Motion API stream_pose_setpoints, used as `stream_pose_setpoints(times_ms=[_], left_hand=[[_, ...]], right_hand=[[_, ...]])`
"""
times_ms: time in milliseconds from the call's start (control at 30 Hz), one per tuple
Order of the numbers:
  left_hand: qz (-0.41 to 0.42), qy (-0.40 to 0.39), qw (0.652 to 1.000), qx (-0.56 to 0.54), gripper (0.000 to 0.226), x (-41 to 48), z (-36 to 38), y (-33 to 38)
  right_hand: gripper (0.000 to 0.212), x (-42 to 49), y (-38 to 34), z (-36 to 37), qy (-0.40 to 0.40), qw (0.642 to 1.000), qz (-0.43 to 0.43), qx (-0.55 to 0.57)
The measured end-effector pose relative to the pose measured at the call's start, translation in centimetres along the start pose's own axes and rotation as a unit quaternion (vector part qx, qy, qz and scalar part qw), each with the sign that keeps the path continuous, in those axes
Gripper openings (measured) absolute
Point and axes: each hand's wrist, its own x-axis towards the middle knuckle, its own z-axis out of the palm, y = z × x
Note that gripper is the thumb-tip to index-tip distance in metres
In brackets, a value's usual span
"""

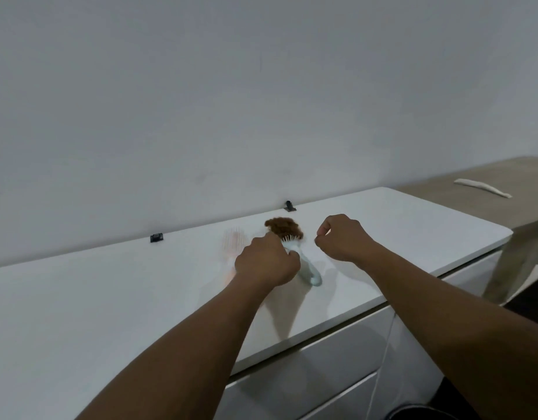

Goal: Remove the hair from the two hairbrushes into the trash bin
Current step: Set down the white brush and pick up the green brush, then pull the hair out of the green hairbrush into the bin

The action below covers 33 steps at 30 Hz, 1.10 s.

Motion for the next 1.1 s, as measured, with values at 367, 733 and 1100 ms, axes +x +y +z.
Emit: stream_pose_setpoints(times_ms=[367, 733, 1100], left_hand=[[-0.034, -0.012, 0.999, 0.033, 0.030, 1.7, 3.7, 3.7], [-0.002, 0.022, 0.999, -0.027, 0.039, 0.2, 2.3, 4.0], [0.166, 0.035, 0.980, -0.100, 0.033, -5.5, -0.8, 9.9]], right_hand=[[0.020, 1.1, 5.1, -1.7, -0.022, 1.000, 0.022, -0.005], [0.016, -0.7, 5.0, -3.7, -0.018, 0.999, 0.020, 0.022], [0.037, -7.2, 6.3, -11.6, 0.042, 0.997, 0.040, 0.054]])
